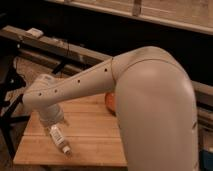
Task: Place the bottle in the ceramic bowl
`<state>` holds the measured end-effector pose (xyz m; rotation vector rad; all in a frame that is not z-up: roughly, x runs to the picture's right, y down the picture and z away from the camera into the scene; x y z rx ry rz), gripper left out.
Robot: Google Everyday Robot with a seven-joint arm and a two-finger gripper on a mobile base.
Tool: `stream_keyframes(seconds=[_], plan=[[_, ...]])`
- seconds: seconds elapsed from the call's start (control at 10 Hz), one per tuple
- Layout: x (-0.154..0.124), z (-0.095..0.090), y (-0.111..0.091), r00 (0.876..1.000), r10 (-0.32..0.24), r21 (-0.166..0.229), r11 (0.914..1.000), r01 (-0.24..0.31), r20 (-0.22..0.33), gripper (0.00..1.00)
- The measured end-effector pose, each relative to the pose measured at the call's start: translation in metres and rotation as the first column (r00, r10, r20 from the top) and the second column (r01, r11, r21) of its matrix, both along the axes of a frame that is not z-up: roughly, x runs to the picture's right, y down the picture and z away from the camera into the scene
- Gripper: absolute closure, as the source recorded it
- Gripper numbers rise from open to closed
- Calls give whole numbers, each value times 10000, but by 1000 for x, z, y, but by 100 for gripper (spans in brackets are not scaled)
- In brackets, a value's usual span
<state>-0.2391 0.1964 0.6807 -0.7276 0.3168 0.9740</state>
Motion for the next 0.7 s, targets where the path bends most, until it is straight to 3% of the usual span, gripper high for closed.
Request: stream_keyframes(seconds=[0.3,0.7], plan=[[-18,7,21,9980,-540,-247,9982,549,341,35],[-22,30,36,9935,-1078,-585,9922,1098,366,35]])
